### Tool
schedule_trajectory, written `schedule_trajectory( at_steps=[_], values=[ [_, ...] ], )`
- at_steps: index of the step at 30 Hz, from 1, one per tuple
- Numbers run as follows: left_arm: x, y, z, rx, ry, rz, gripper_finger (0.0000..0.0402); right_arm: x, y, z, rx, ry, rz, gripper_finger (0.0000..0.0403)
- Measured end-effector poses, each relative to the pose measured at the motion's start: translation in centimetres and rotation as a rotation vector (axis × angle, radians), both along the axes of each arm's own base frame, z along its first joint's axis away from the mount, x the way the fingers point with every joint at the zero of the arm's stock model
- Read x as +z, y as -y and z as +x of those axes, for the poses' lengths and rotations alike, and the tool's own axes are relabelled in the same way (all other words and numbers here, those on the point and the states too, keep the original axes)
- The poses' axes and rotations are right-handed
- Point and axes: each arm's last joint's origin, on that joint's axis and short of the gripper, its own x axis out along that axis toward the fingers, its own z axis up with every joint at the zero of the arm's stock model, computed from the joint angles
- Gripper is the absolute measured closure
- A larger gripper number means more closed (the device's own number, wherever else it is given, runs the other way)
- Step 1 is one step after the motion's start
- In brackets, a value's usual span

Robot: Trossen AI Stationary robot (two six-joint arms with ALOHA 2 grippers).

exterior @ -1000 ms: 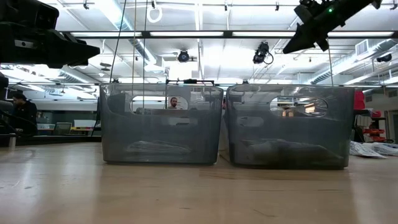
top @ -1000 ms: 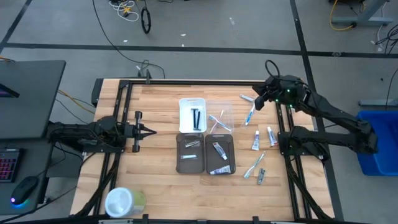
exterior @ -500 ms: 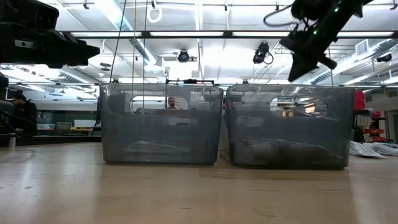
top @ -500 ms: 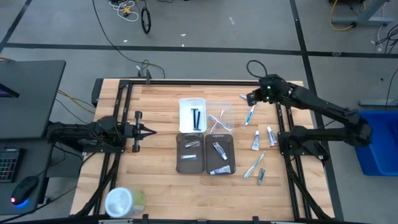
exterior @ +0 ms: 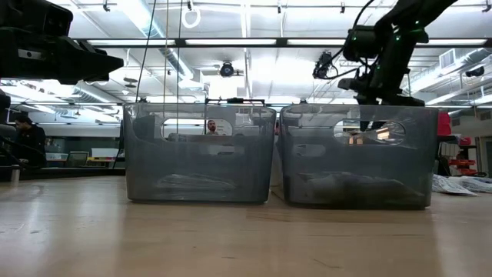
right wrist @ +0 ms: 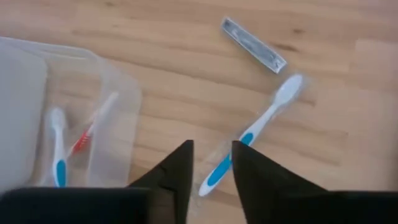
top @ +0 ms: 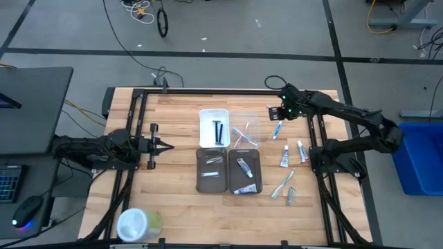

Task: Pick & Place Travel size toiletries
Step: Put the blue toothbrush into the transparent bin

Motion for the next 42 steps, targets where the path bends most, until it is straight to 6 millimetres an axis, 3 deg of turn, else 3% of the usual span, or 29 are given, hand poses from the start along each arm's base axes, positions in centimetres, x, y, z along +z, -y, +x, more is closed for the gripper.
schedule_trajectory(
  at_steps=[9, 16, 33, 42],
  values=[
    [0.0, 0.0, 0.0, 0.0, 0.0, 0.0, 0.0386, -1.8, 1.2, 0.1, -0.059, -0.087, 0.077, 0.0183],
    [0.0, 0.0, 0.0, 0.0, 0.0, 0.0, 0.0385, -4.2, 2.3, 0.7, -0.063, -0.175, 0.141, 0.0152],
    [0.0, 0.0, 0.0, 0.0, 0.0, 0.0, 0.0386, -8.9, 4.7, 1.7, -0.18, -0.266, 0.209, 0.0179],
    [0.0, 0.0, 0.0, 0.0, 0.0, 0.0, 0.0386, -9.9, 5.0, 1.8, -0.197, -0.284, 0.219, 0.0217]
  ],
)
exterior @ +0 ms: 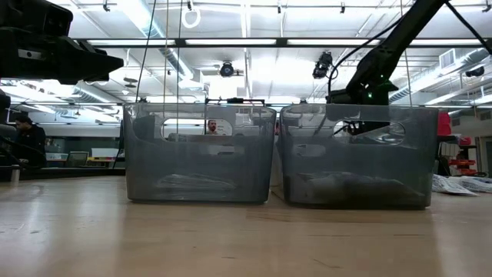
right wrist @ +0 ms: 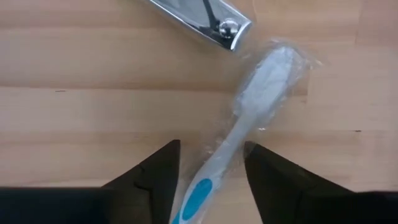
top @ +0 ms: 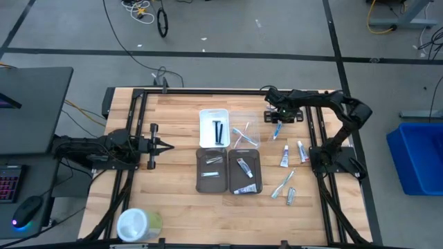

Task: Pick & Place Travel size toiletries
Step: Put the blue toothbrush into the transparent bin

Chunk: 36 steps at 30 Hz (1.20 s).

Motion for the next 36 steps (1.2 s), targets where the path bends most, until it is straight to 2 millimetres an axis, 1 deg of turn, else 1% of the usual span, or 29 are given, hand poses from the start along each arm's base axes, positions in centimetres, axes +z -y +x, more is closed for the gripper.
schedule_trajectory(
  at_steps=[6, 12, 17, 19, 25, 33, 36],
  values=[
    [0.0, 0.0, 0.0, 0.0, 0.0, 0.0, 0.0386, -0.3, 0.2, 0.0, -0.006, 0.014, 0.0, 0.0277],
    [0.0, 0.0, 0.0, 0.0, 0.0, 0.0, 0.0386, -0.8, 0.0, -0.4, -0.012, 0.006, 0.001, 0.0336],
    [0.0, 0.0, 0.0, 0.0, 0.0, 0.0, 0.0386, 0.0, -0.1, -0.7, -0.013, 0.026, -0.03, 0.0362],
    [0.0, 0.0, 0.0, 0.0, 0.0, 0.0, 0.0385, 0.9, -0.1, -1.0, -0.014, 0.04, -0.056, 0.0364],
    [0.0, 0.0, 0.0, 0.0, 0.0, 0.0, 0.0385, 4.0, -0.6, -1.6, 0.061, 0.128, -0.143, 0.0359],
    [0.0, 0.0, 0.0, 0.0, 0.0, 0.0, 0.0386, 9.0, -2.5, -2.5, 0.257, 0.291, -0.314, 0.0362],
    [0.0, 0.0, 0.0, -0.001, 0.0, 0.0, 0.0386, 10.7, -3.4, -2.6, 0.373, 0.377, -0.387, 0.0362]
  ],
)
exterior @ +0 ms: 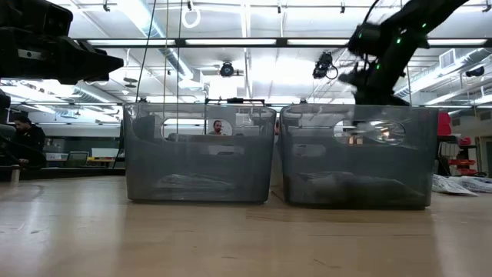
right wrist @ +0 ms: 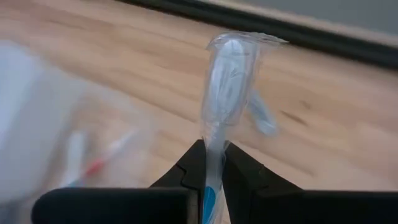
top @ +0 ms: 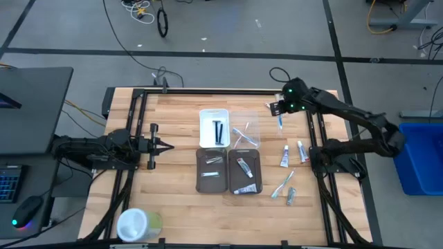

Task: Pick & Place Travel size toiletries
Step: Put the blue toothbrush into the transparent bin

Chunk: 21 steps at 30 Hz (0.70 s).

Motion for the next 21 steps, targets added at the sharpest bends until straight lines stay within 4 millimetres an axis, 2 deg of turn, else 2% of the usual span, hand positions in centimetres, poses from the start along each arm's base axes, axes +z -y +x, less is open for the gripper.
schedule_trajectory(
  at_steps=[10, 14, 21],
  values=[
    [0.0, 0.0, 0.0, 0.0, 0.0, 0.0, 0.0386, 4.5, -3.2, 1.8, 0.691, 0.439, -0.178, 0.0363],
    [0.0, 0.0, 0.0, 0.0, 0.0, 0.0, 0.0385, 5.5, -4.0, 2.5, 0.816, 0.55, -0.21, 0.0363],
    [0.0, 0.0, 0.0, 0.0, 0.001, 0.0, 0.0386, 6.5, -5.2, 3.6, 0.928, 0.67, -0.247, 0.0363]
  ],
)
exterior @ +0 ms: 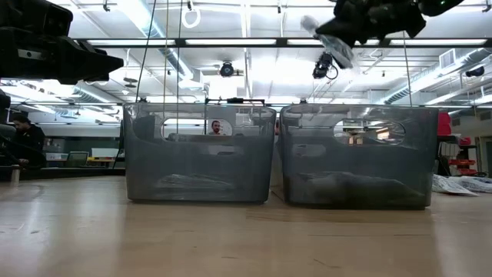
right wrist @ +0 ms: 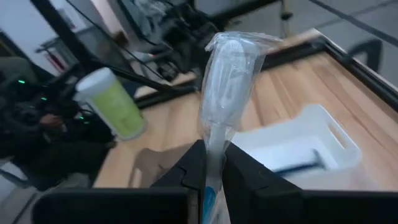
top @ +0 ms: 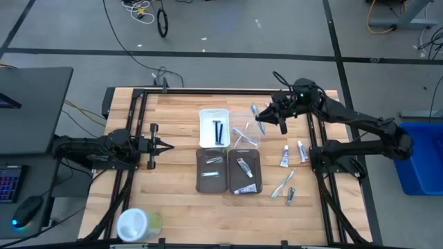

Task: Pick & Place Travel size toiletries
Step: Put the blue toothbrush into the transparent bin

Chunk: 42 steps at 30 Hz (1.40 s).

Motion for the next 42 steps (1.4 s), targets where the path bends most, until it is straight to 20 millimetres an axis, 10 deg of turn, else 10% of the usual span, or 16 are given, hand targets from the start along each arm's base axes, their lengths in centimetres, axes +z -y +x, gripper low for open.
schedule_trajectory(
  at_steps=[21, 42],
  values=[
    [0.0, 0.0, 0.0, 0.0, 0.0, 0.0, 0.0386, -0.6, -2.2, 3.5, 0.015, 0.028, 0.013, 0.0362],
    [0.0, 0.0, 0.0, 0.0, -0.001, 0.0, 0.0386, -8.2, 2.1, 6.3, -0.353, -0.354, 0.301, 0.0359]
  ],
)
